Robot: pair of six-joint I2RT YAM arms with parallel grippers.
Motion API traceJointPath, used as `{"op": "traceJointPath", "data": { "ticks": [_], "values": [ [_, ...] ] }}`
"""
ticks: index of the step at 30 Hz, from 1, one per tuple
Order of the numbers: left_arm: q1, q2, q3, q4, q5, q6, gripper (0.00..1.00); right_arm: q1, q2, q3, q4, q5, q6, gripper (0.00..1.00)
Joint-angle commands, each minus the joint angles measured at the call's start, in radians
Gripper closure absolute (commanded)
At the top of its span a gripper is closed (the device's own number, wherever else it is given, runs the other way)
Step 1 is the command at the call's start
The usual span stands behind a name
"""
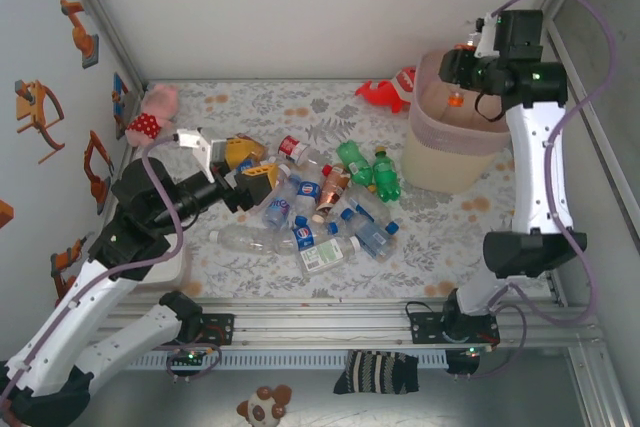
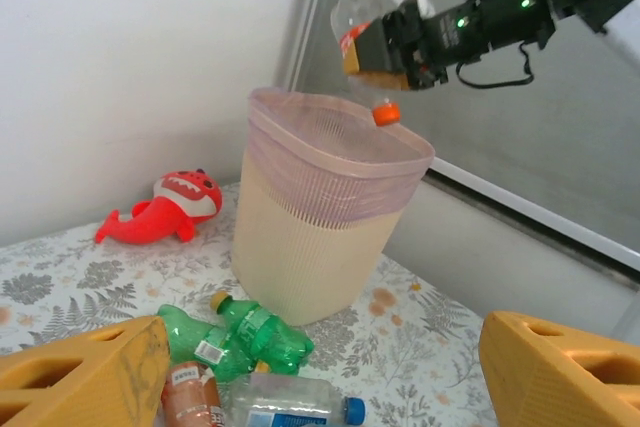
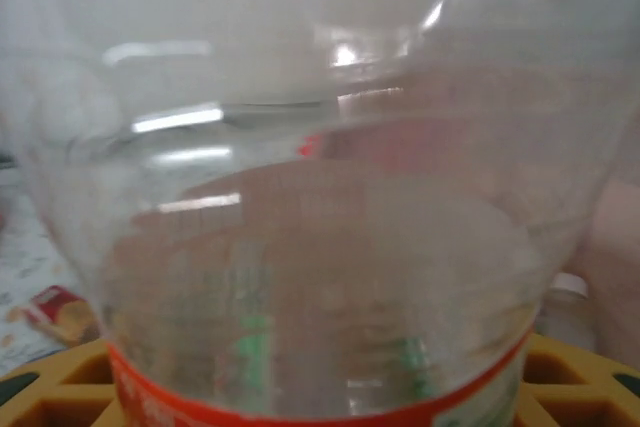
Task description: Put the plastic bottles in the bin
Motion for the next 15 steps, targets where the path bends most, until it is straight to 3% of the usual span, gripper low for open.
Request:
{"op": "traceJointPath", "data": {
  "ticks": [1, 7, 15],
  "values": [
    [0.003, -0.015, -0.018, -0.014, -0.022, -0.015, 0.20, -0.046, 0.046, 0.050, -0.084, 0.074, -0.055, 0.54],
    [0.003, -0.025, -0.041, -0.018, -0.040, -0.022, 0.20, -0.116, 0.176, 0.092, -0.136, 0.151, -0.120, 0.54],
    [0.002, -0.038, -0.072, -0.011, -0.056, -0.036, 0.20, -0.129, 0.306, 0.052, -0.134, 0.215, -0.133, 0.55]
  ]
}}
